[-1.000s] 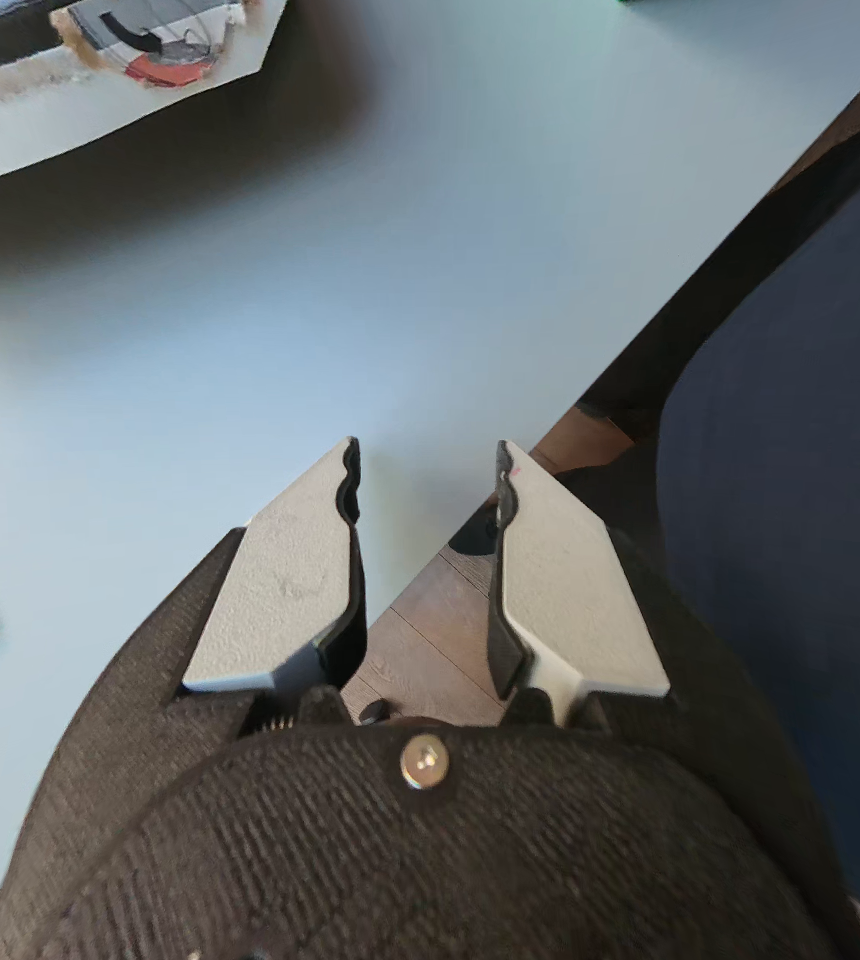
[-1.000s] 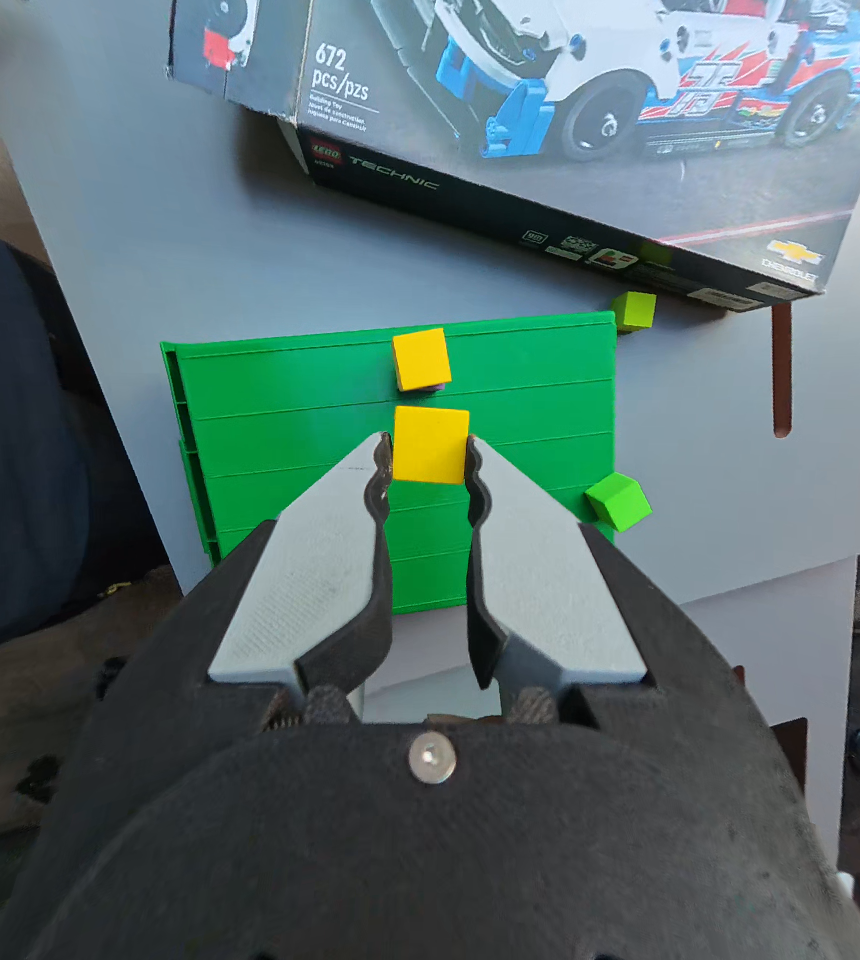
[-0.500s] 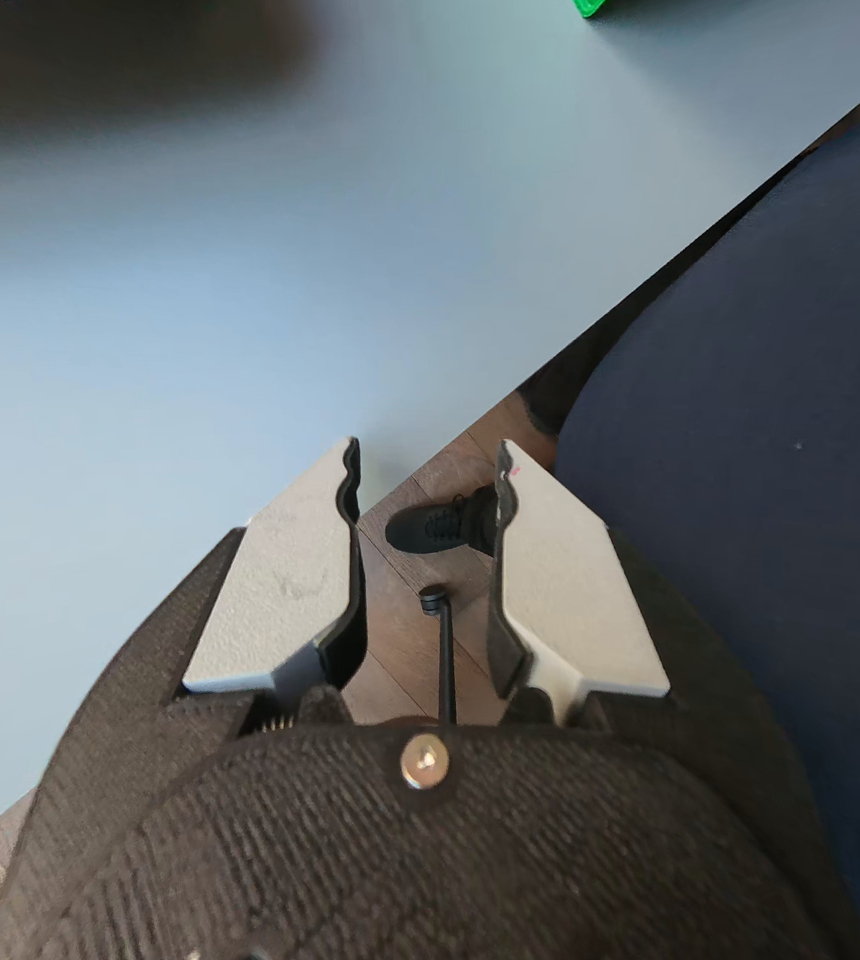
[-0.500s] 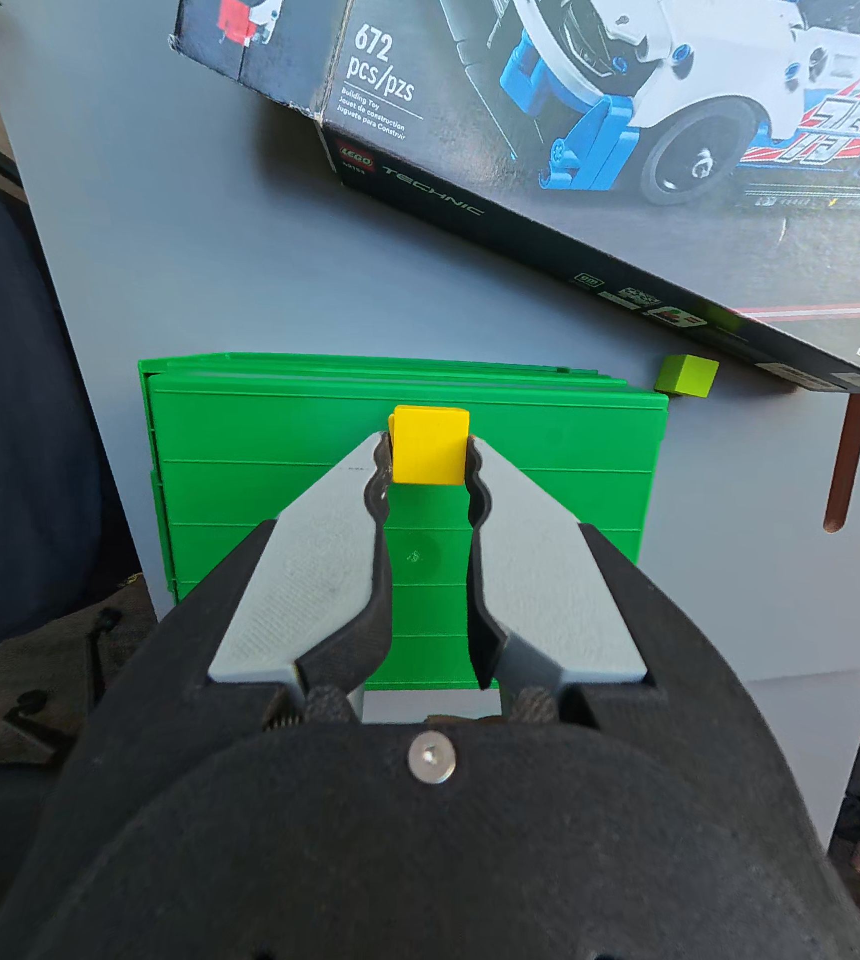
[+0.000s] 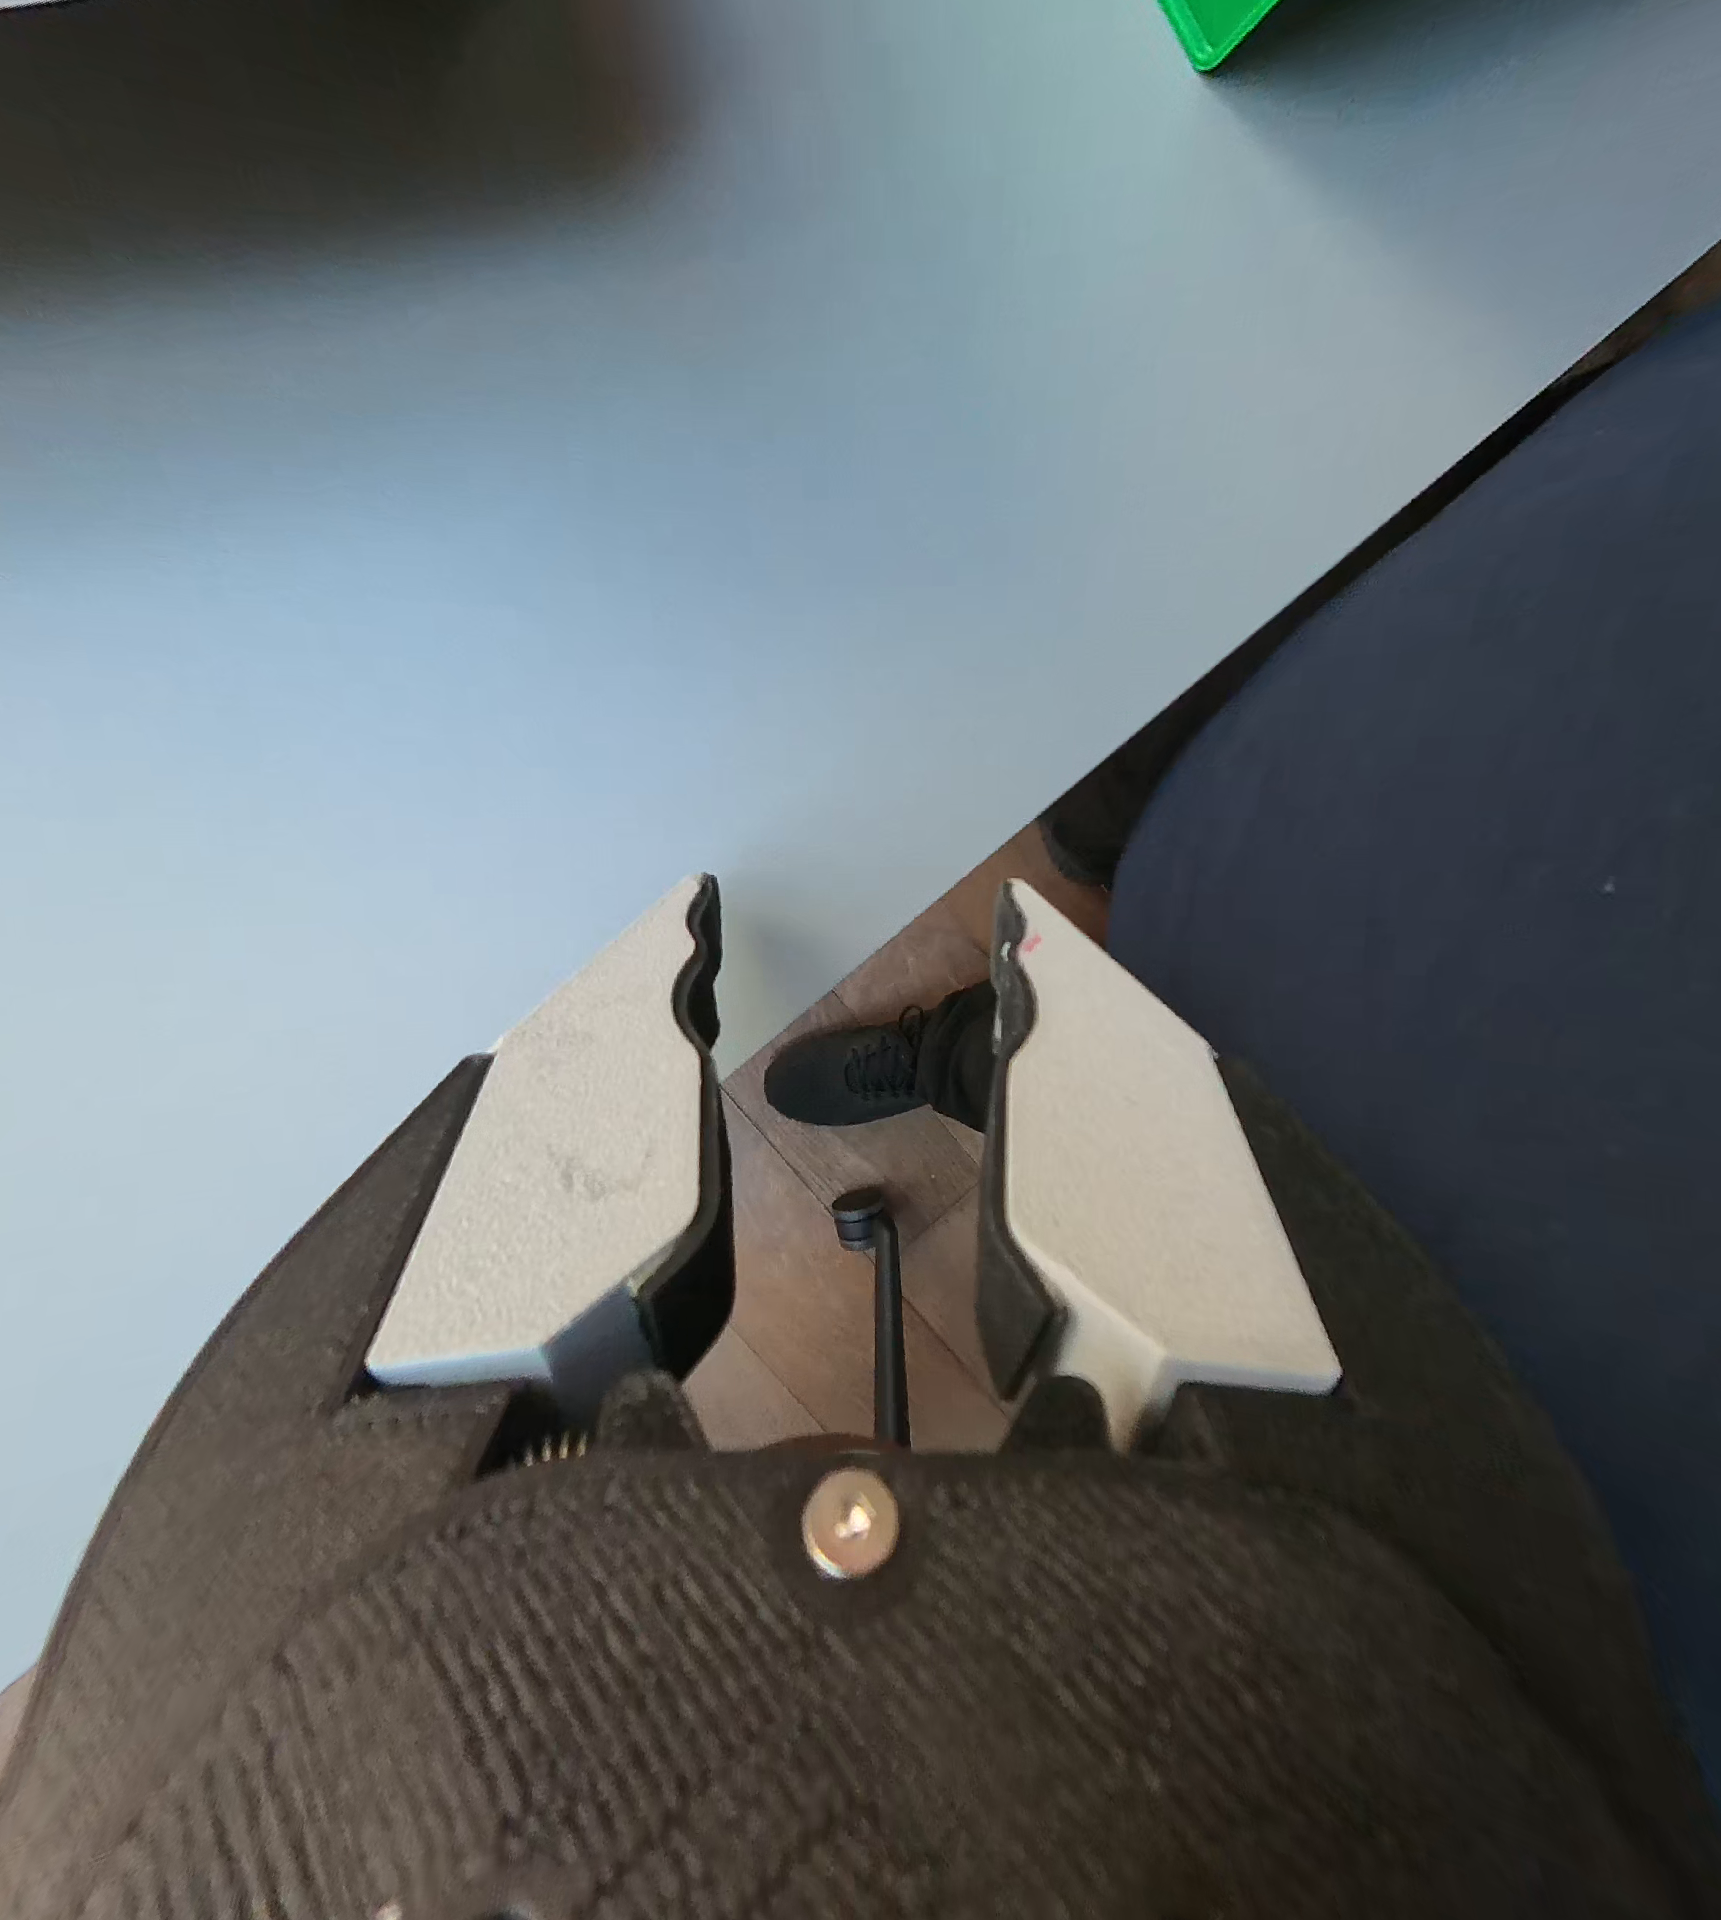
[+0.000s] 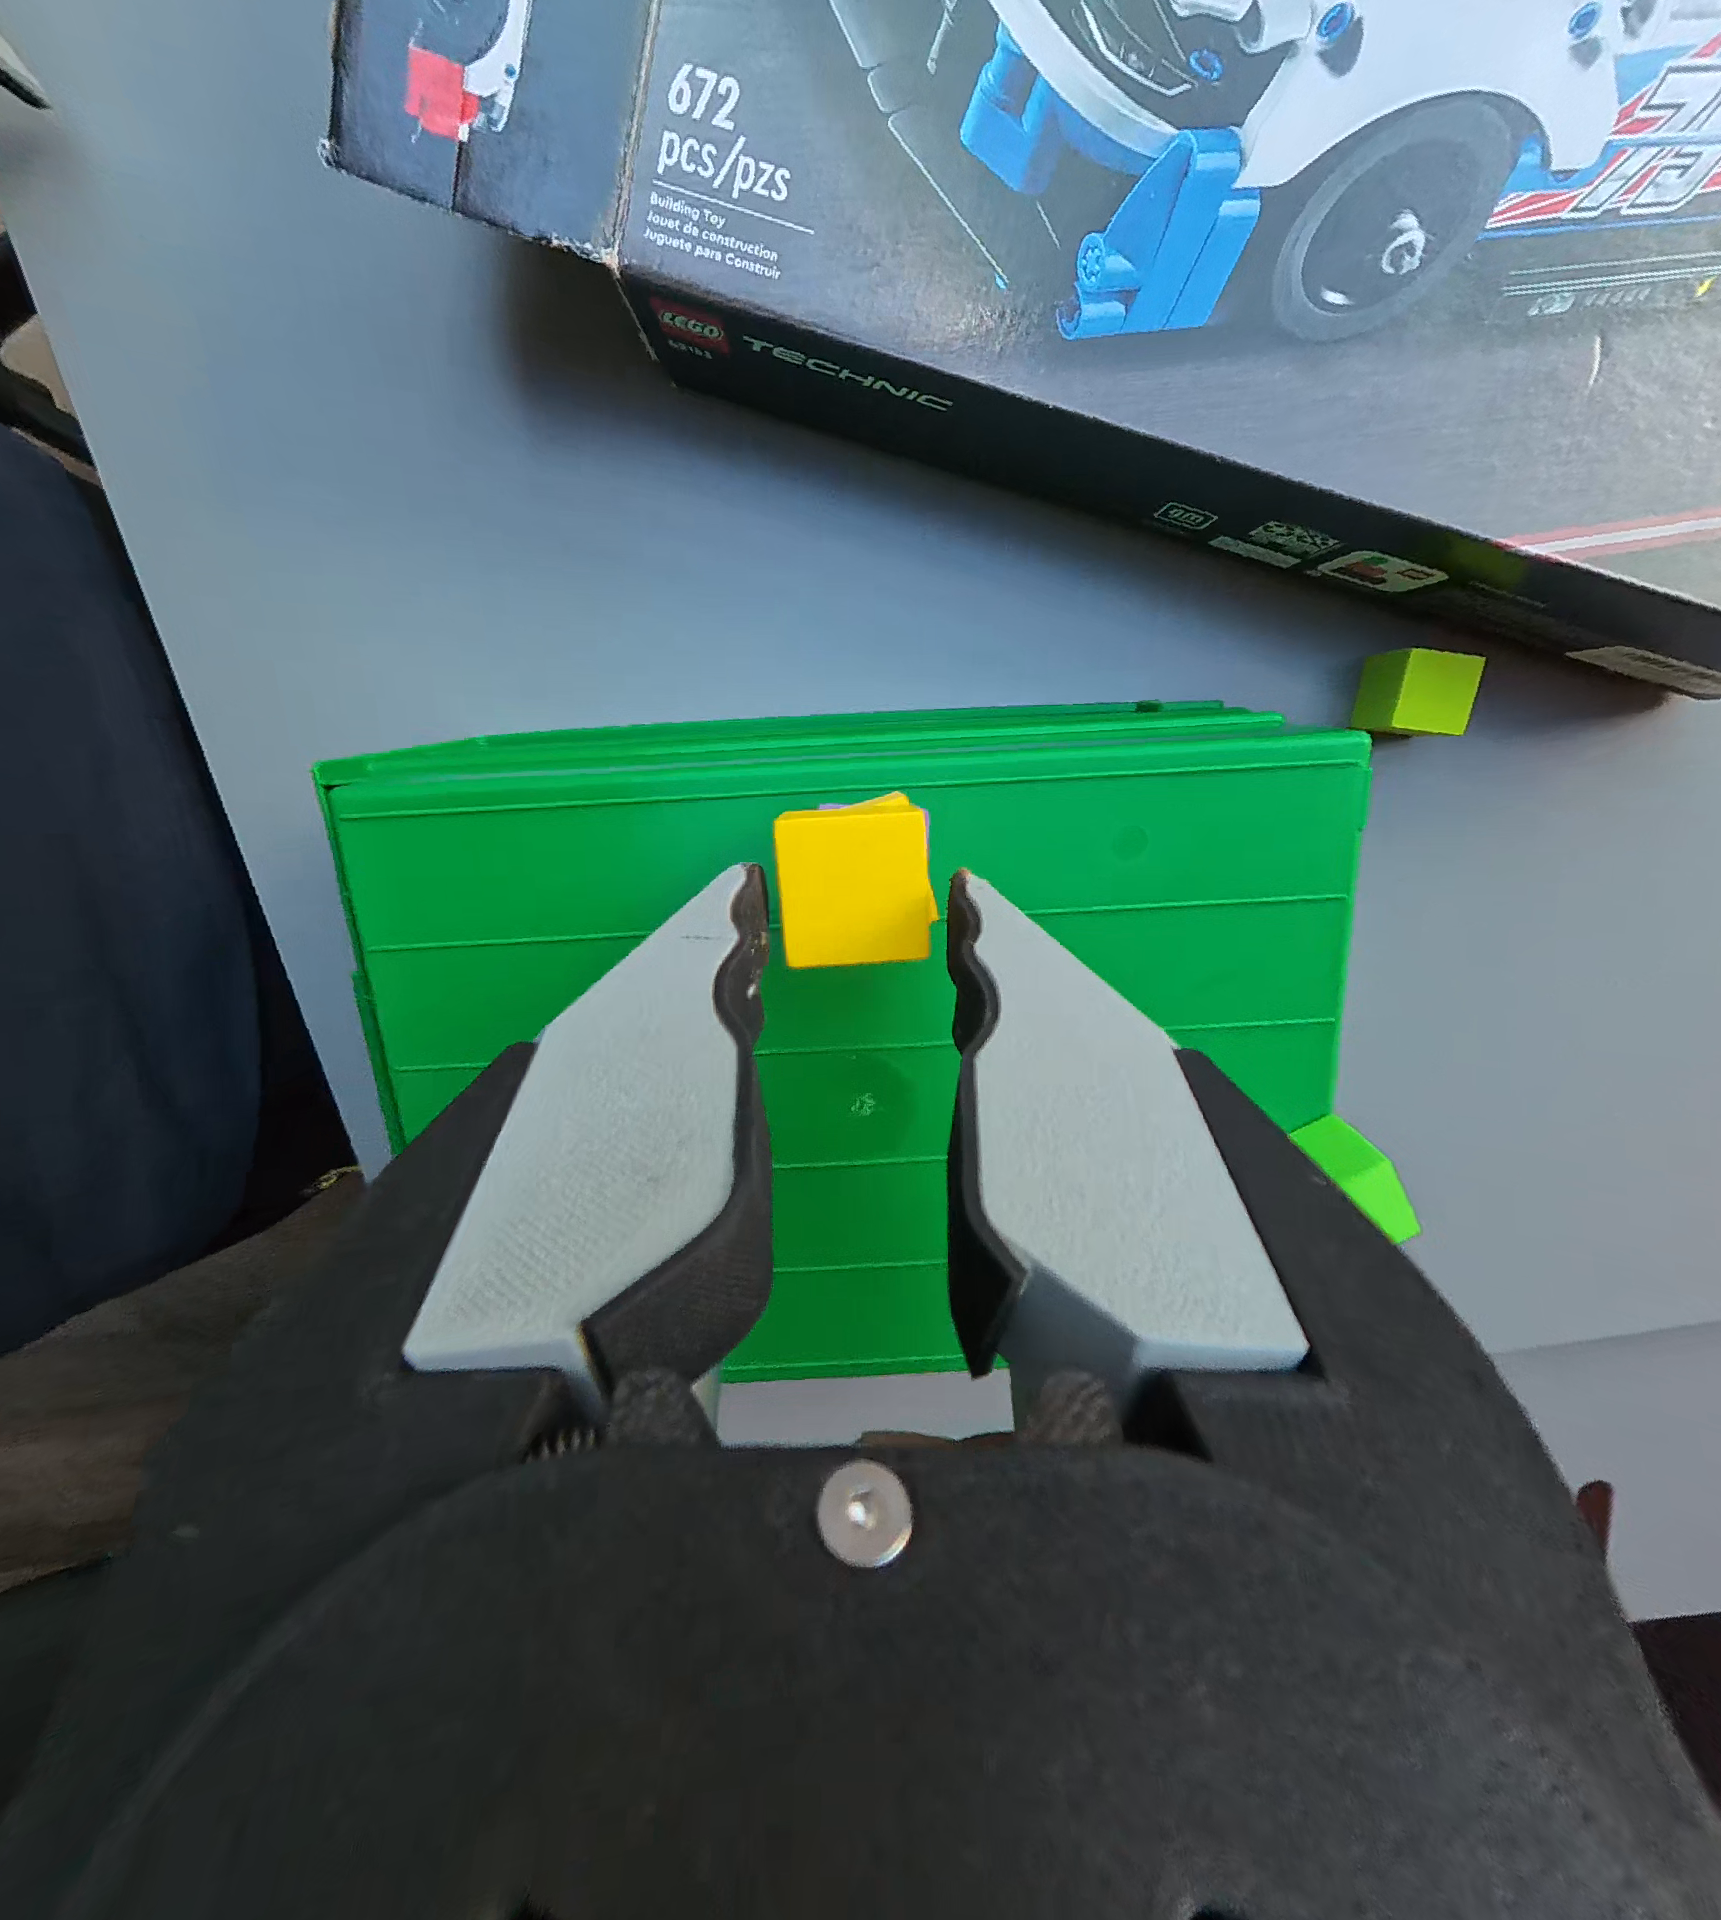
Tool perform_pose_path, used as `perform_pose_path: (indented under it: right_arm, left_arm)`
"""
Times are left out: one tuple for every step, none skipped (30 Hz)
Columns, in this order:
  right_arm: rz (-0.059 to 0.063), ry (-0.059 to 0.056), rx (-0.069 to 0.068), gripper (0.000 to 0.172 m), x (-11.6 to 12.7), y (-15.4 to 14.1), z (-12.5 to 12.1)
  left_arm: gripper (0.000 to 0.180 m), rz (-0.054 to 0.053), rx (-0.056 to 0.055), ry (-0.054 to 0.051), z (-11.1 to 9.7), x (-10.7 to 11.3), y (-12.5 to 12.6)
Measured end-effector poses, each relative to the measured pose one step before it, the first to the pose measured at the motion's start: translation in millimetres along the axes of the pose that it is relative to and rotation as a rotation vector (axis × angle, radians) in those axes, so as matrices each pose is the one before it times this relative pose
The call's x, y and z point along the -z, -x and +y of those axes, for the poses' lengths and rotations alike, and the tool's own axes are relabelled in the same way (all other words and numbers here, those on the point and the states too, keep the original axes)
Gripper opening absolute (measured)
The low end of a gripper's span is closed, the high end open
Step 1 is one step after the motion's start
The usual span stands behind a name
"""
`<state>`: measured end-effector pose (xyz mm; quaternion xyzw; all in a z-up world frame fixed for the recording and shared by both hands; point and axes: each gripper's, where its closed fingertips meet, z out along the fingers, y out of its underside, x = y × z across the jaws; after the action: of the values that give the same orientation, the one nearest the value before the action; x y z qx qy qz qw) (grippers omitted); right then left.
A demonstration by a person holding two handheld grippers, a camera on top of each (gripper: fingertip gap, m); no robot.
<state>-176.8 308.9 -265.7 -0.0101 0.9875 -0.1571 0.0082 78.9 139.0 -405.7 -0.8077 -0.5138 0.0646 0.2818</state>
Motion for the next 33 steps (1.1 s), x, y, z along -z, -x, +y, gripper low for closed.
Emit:
perform_pose_path:
  right_arm:
    - [0.0026, 0.0009, -0.0096, 0.035, 2.66, 1.18, 1.04]
    - [0.0052, -0.0007, -0.0061, 0.037, 4.44, 0.99, 1.48]
    - [0.0041, -0.0071, -0.0055, 0.04, 6.43, 0.9, 1.26]
    - [0.0052, -0.0154, -0.0096, 0.04, 8.8, 0.0, 0.87]
    - [0.0102, -0.0237, -0.0167, 0.041, 11.12, -2.02, 0.33]
    - [0.0161, -0.0299, -0.0241, 0.041, 12.77, -4.49, 0.13]
    - [0.0238, -0.0294, -0.0303, 0.041, 13.44, -7.67, 0.81]
    - [0.0314, -0.0238, -0.0343, 0.041, 12.92, -10.92, 2.25]
    - [0.0343, -0.016, -0.0353, 0.04, 11.19, -13.21, 3.71]
    - [0.0298, -0.0052, -0.0318, 0.039, 8.4, -13.66, 5.58]
    - [0.0244, 0.005, -0.0253, 0.04, 5.31, -13.81, 7.48]
    - [0.0195, 0.0103, -0.021, 0.04, 1.99, -13.71, 8.85]
    - [0.0114, 0.0161, -0.0229, 0.039, -1.07, -13.32, 10.17]
    - [-0.0002, 0.0249, -0.0245, 0.04, -3.49, -11.49, 10.72]
    - [-0.0089, 0.0256, -0.0169, 0.043, -5.47, -8.96, 9.06]
    - [-0.0146, 0.0172, -0.0008, 0.044, -6.8, -5.97, 5.97]
    - [-0.0176, 0.0122, 0.0181, 0.044, -8.03, -3.07, 3.27]
    - [-0.0133, 0.0165, 0.0345, 0.044, -9.07, -2.09, 2.22]
    - [-0.0109, 0.022, 0.0443, 0.044, -9.83, -1.81, 1.83]
    - [-0.0153, 0.0158, 0.0445, 0.046, -10.25, -1.33, 0.11]
    - [-0.0187, 0.0027, 0.0373, 0.05, -9.84, -2.0, -1.91]
    - [-0.0197, -0.0016, 0.0293, 0.051, -8.61, -3.09, -2.31]
    - [-0.0212, 0.0001, 0.0259, 0.054, -7.21, -3.56, -1.77]
    - [-0.0206, -0.0002, 0.0287, 0.058, -5.77, -3.67, -1.67]
    - [-0.0224, 0.0008, 0.0343, 0.058, -5.12, -2.57, -1.47]
    - [-0.0246, 0.008, 0.0379, 0.057, -5.18, -1.12, -0.64]
    - [-0.0192, 0.0161, 0.0392, 0.057, -5.42, -0.93, 0.21]
    - [-0.013, 0.0166, 0.0378, 0.057, -5.59, -0.92, 0.19]
    - [-0.0112, 0.0131, 0.0316, 0.056, -5.24, -0.53, -0.18]
    - [-0.0125, 0.0123, 0.0229, 0.051, -4.83, -0.07, 0.08]
    - [-0.0153, 0.0113, 0.0158, 0.044, -4.24, 0.86, 0.34]
    - [-0.0125, 0.0085, 0.0104, 0.035, -3.25, 1.03, 0.18]
    - [-0.0051, 0.0026, 0.0033, 0.028, -1.47, 0.53, -0.54]
  left_arm:
    - [0.05, 0.004, -0.0028, -0.0055, -0.23, -0.01, 0.88]
    - [0.05, 0.0044, -0.0027, -0.0054, 0.04, -0.03, 0.98]
    - [0.05, 0.0045, -0.0021, -0.0054, 0.25, 0.13, 1.0]
    - [0.05, 0.0044, -0.0017, -0.0051, 0.7, 0.2, 1.05]
    - [0.05, 0.0031, -0.0016, -0.0037, 1.35, 0.27, 1.3]
    - [0.05, 0.002, -0.0017, -0.0026, 1.96, 0.4, 1.4]
    - [0.05, 0.001, -0.0008, -0.0011, 2.64, 0.48, 1.55]
    - [0.05, -0.0001, 0.0011, 0.0009, 3.33, 0.58, 1.79]
    - [0.048, 0.0005, 0.0013, -0.0071, 2.6, 1.2, 1.45]
    - [0.047, -0.0048, 0.0065, -0.008, 2.19, 1.9, 2.04]
    - [0.046, -0.0013, 0.0098, -0.0039, 2.34, 2.08, 1.43]
    - [0.046, -0.0028, 0.0138, 0.001, 2.27, 2.28, 1.35]
    - [0.048, -0.0072, 0.017, 0.0029, 2.01, 2.12, 1.49]
    - [0.05, -0.0097, 0.0166, 0.0029, 1.58, 1.98, 1.06]
    - [0.05, -0.0123, 0.0159, 0.0013, 0.99, 1.78, 0.75]
    - [0.05, -0.0148, 0.017, 0.0013, 0.62, 1.43, 0.18]
    - [0.05, -0.0137, 0.0201, 0.0057, 0.79, 1.09, -1.13]
    - [0.05, -0.0114, 0.0232, 0.0076, 0.56, 0.74, -2.33]
    - [0.05, -0.0081, 0.0244, 0.0059, 0.08, 0.76, -4.06]
    - [0.05, -0.0057, 0.023, 0.0068, 0.09, 0.64, -5.17]
    - [0.05, -0.0093, 0.0205, 0.0125, 1.22, 0.46, -5.09]
    - [0.05, -0.0118, 0.0206, 0.016, 2.07, 0.44, -4.8]
    - [0.051, -0.0056, 0.0212, 0.015, 2.42, 0.53, -5.69]
    - [0.051, -0.0022, 0.0202, 0.0145, 2.72, 0.67, -6.06]
    - [0.051, -0.0033, 0.0153, 0.0158, 3.15, 0.74, -5.87]
    - [0.051, -0.006, 0.0082, 0.0178, 3.63, 0.76, -5.26]
    - [0.051, -0.0079, 0.0016, 0.0198, 3.72, 0.73, -4.86]
    - [0.051, -0.0082, -0.0023, 0.0197, 3.49, 0.47, -4.43]
    - [0.051, -0.0091, -0.0026, 0.0179, 2.84, 0.08, -3.98]
    - [0.051, -0.0085, -0.0006, 0.0143, 2.09, -0.04, -3.49]
    - [0.051, -0.0065, 0.003, 0.0093, 0.94, -0.27, -3.4]
    - [0.051, -0.0034, 0.0069, 0.0042, -0.05, -0.33, -3.41]
    - [0.051, -0.0007, 0.0085, 0.0006, -0.77, -0.54, -3.38]
